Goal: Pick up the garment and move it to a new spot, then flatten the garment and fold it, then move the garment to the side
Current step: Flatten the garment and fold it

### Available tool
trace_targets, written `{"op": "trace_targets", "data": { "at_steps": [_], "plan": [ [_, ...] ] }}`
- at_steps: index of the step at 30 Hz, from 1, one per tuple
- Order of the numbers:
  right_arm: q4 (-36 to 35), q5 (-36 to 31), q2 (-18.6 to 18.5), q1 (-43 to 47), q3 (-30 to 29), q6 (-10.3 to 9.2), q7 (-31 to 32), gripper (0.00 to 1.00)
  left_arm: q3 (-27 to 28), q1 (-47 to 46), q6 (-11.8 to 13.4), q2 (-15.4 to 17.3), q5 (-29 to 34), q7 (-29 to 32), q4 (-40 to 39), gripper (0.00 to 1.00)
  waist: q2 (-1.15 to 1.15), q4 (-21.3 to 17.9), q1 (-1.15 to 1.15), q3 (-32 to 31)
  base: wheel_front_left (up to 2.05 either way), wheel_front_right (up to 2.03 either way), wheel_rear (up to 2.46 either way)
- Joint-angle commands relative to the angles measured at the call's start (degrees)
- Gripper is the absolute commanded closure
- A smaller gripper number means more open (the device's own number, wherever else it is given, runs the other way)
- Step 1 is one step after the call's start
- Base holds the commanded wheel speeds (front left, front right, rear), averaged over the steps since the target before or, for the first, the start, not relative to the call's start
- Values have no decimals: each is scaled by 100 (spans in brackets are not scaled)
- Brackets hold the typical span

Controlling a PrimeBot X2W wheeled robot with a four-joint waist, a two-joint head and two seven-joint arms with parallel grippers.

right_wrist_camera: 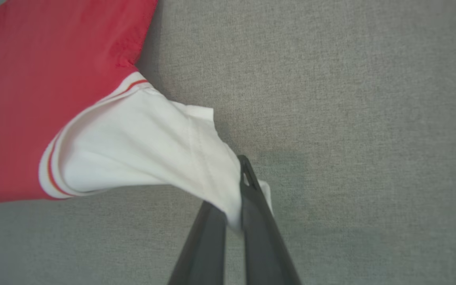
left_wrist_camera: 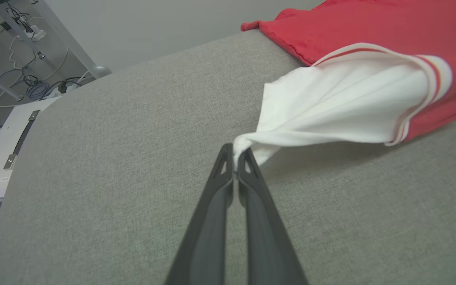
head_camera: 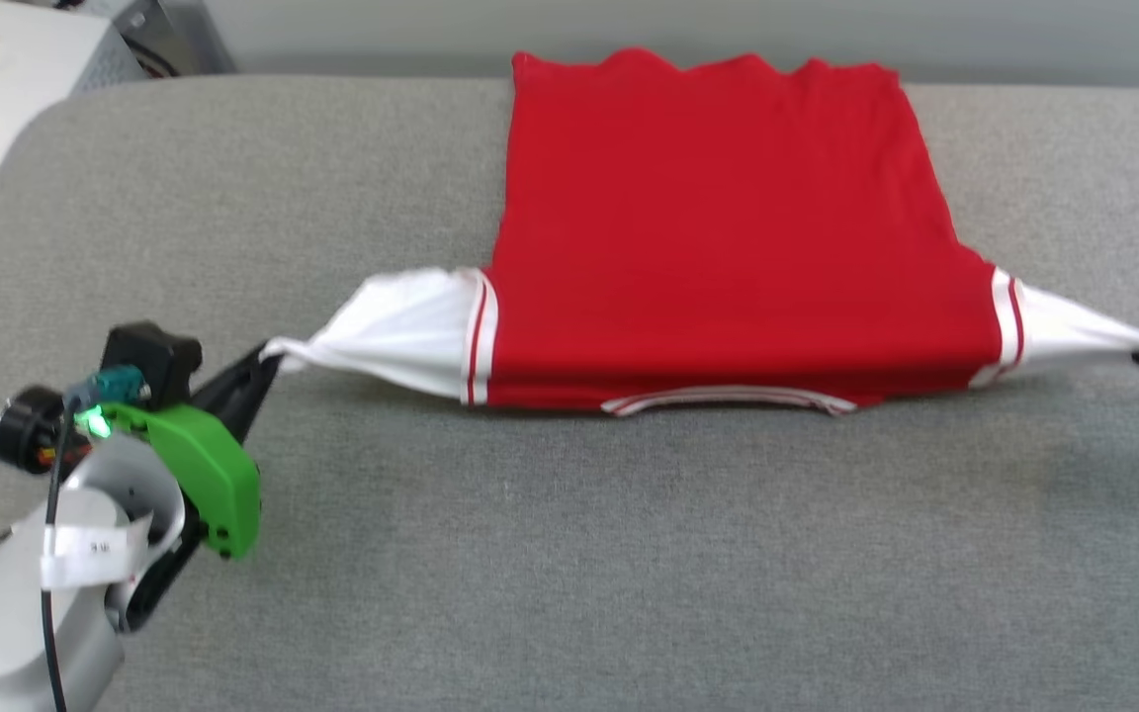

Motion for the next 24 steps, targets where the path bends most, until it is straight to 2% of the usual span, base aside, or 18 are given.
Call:
{"op": "trace_targets", "data": {
  "at_steps": [1,9,15,19,24],
  "plan": [
    [-72,-10,-84,219,-178,-12,150,100,51,218,124,170,-87,62,-67,100,0,51,1,-299,0,0,0],
    [-816,-195,264,1314,-1120,-12,1032,100,-18,1288,393,463,-453,359,-1050,100,0,78,1,-695,0,0,0],
    [-1877,-408,773,2211,-1816,-12,2038,100,-17,2112,733,753,-716,511,-2044,100,0,66,1,-905,0,0,0],
    [-2466,-557,1045,2566,-1985,-12,2448,100,0,2374,832,830,-811,486,-2520,100,0,61,1,-925,0,0,0],
    [-2854,-696,1307,2695,-2090,-12,2658,100,-84,2401,849,847,-761,559,-2809,100,0,81,1,-905,0,0,0]
  ]
}}
